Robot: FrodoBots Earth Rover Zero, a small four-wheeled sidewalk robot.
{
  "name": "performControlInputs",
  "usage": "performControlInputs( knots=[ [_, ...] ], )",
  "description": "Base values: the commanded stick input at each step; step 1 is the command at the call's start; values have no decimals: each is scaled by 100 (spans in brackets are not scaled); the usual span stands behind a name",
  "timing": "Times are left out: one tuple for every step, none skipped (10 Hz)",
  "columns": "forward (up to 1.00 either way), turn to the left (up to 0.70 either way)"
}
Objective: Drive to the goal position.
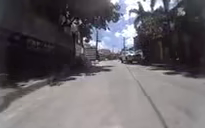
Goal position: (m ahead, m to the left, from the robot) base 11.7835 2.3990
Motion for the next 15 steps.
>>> performControlInputs(
  knots=[
    [100, -8],
    [100, 1],
    [100, 5],
    [100, 6],
    [100, 9],
    [100, 8],
    [100, 3],
    [100, 1],
    [100, 4],
    [100, 12],
    [100, 21],
    [100, 24],
    [100, 33],
    [100, 35],
    [100, 14]
  ],
)
